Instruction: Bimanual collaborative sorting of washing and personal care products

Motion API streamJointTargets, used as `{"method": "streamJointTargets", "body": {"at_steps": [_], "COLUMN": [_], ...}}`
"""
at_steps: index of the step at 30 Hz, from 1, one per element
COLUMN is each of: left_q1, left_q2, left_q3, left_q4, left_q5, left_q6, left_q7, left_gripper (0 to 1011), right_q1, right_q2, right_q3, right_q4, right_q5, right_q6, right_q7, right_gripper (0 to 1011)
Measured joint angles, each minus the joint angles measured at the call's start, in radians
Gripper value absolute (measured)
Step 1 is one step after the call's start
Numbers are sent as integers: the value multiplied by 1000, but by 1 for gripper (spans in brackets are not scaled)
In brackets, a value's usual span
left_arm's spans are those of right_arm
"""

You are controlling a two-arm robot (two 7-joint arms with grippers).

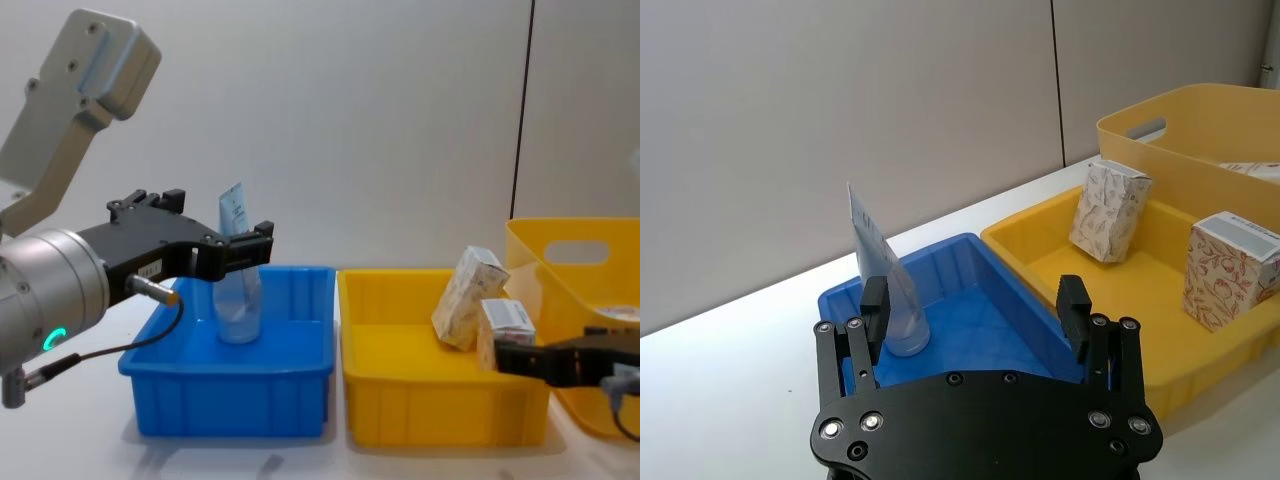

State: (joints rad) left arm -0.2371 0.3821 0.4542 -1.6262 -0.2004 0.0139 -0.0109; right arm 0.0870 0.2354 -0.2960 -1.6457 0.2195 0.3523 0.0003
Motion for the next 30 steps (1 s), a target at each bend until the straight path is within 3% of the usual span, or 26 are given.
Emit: {"method": "streamJointTargets", "body": {"at_steps": [30], "left_q1": [0], "left_q2": [0], "left_q3": [0], "left_q4": [0], "left_q5": [0], "left_q6": [0], "left_q7": [0], "left_gripper": [1001], "right_q1": [134], "right_q2": [-126], "right_q3": [-23], "right_q4": [206], "right_q5": [-77], "right_q6": [-59], "right_q7": [-82], "right_gripper": [1003]}}
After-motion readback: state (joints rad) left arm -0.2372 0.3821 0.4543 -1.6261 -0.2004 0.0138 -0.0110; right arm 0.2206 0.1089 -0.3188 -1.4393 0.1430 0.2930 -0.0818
